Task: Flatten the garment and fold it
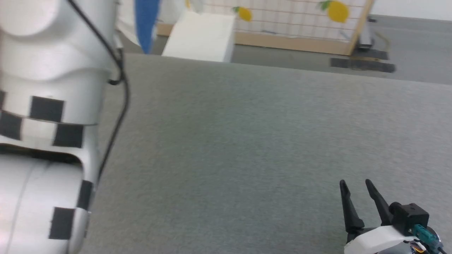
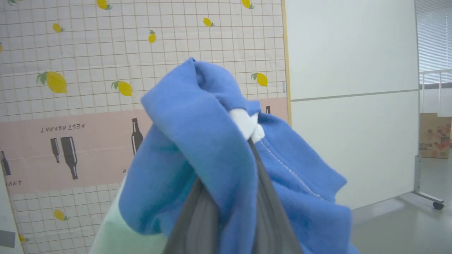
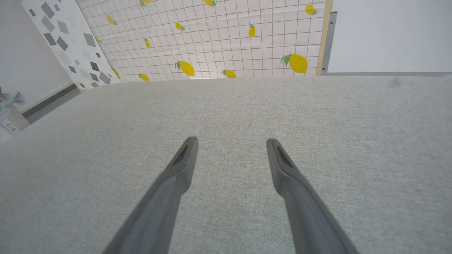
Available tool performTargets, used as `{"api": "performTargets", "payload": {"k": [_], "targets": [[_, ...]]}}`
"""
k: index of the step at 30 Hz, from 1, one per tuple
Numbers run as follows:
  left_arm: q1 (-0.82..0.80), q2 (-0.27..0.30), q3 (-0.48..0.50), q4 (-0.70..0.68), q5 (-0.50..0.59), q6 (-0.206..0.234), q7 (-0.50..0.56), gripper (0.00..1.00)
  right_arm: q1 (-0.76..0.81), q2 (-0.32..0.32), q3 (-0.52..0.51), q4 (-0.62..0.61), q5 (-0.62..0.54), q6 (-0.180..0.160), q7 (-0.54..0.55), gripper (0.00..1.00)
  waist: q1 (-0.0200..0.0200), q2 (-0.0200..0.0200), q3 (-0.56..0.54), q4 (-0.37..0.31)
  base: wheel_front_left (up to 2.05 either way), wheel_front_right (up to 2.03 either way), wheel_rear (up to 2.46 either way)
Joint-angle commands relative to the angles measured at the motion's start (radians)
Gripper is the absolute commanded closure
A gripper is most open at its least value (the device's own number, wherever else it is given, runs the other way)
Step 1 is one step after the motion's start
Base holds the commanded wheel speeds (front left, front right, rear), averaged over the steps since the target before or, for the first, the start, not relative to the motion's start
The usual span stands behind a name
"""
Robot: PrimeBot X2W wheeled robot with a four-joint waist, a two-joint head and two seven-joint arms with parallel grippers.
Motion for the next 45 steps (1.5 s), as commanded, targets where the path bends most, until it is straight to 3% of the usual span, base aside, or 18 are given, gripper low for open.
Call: {"api": "performTargets", "payload": {"k": [1, 12, 17, 19, 26, 27, 28, 29, 35, 39, 43, 44, 45], "targets": [[0.003, -0.015, -0.014, -0.004, -0.017, -0.006, 0.0, 1.0, -0.014, 0.0, -0.004, 0.004, 0.004, -0.002, -0.01, 0.0, 0.0, -0.0001, -0.045, -0.097, 0.0, 0.0, 0.0], [0.274, -0.09, -0.2, 0.013, -0.18, -0.007, -0.016, 1.0, -0.031, 0.0, -0.048, 0.015, -0.015, -0.002, -0.018, 0.0, 0.0, -0.0001, -0.014, -0.181, 0.0, 0.0, 0.0], [0.45, -0.094, -0.342, 0.067, -0.237, -0.007, 0.078, 1.0, -0.033, 0.0, -0.04, 0.009, -0.021, -0.002, -0.012, 0.0, 0.0, -0.0001, 0.001, -0.2, 0.0, 0.0, 0.0], [0.582, -0.094, -0.421, 0.111, -0.312, 0.008, 0.15, 1.0, -0.036, 0.0, -0.032, 0.009, -0.017, -0.002, -0.011, 0.0, 0.0, -0.0001, 0.011, -0.209, 0.0, 0.0, 0.0], [0.733, -0.094, -0.552, 0.177, -0.408, 0.064, 0.322, 1.0, -0.036, 0.0, -0.034, 0.013, -0.014, -0.002, -0.012, 0.0, 0.0, -0.0001, 0.017, -0.2, 0.0, 0.0, 0.0], [0.737, -0.094, -0.548, 0.173, -0.428, 0.072, 0.326, 0.78, -0.035, 0.0, -0.035, 0.015, -0.014, -0.002, -0.012, 0.0, 0.0, -0.0001, 0.013, -0.196, 0.0, 0.0, 0.0], [0.737, -0.094, -0.538, 0.161, -0.45, 0.082, 0.317, 0.04, -0.034, 0.0, -0.035, 0.017, -0.014, -0.002, -0.012, 0.0, 0.0, -0.0001, 0.009, -0.191, 0.0, 0.0, 0.0], [0.736, -0.094, -0.529, 0.15, -0.467, 0.088, 0.306, 0.0, -0.033, 0.0, -0.036, 0.019, -0.014, -0.002, -0.013, 0.0, 0.0, -0.0001, 0.004, -0.187, 0.0, 0.0, 0.0], [0.727, -0.093, -0.44, 0.077, -0.589, 0.083, 0.266, 0.0, -0.012, 0.0, -0.03, 0.031, -0.009, -0.002, -0.012, 0.0, 0.0, -0.0001, -0.054, -0.158, 0.0, 0.0, 0.0], [0.741, -0.057, -0.344, 0.006, -0.642, 0.072, 0.178, 0.0, 0.009, 0.0, -0.033, 0.032, -0.003, -0.002, -0.009, 0.0, 0.0, -0.0001, -0.099, -0.138, 0.0, 0.0, 0.0], [0.787, 0.004, -0.257, -0.069, -0.65, 0.071, 0.044, 0.0, 0.027, 0.0, -0.041, 0.026, 0.002, -0.002, -0.007, 0.0, 0.0, -0.0001, -0.135, -0.122, 0.0, 0.0, 0.0], [0.841, 0.06, -0.202, -0.133, -0.609, 0.076, -0.107, 0.0, 0.036, 0.0, -0.05, 0.022, 0.006, -0.002, -0.005, 0.0, 0.0, -0.0001, -0.155, -0.113, 0.0, 0.0, 0.0], [0.864, 0.087, -0.198, -0.151, -0.574, 0.085, -0.158, 0.0, 0.039, 0.0, -0.051, 0.02, 0.007, -0.002, -0.004, 0.0, 0.0, -0.0001, -0.161, -0.111, 0.0, 0.0, 0.0]]}}
